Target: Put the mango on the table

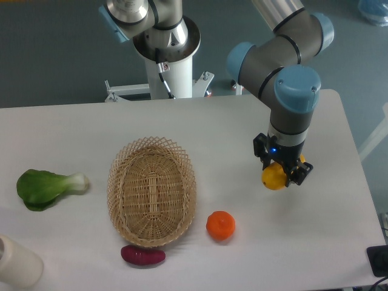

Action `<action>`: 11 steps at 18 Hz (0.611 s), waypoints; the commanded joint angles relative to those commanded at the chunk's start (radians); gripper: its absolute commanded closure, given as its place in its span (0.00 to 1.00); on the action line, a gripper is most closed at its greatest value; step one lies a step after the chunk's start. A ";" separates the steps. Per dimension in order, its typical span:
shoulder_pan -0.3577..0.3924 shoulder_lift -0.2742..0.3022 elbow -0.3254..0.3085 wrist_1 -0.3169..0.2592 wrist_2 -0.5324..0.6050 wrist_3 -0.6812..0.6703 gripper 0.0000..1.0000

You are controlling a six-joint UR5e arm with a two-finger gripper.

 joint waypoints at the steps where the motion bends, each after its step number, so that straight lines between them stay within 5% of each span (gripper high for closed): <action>1: 0.000 0.000 0.000 0.000 0.000 0.000 0.59; 11: -0.002 -0.002 0.008 -0.002 0.000 -0.006 0.59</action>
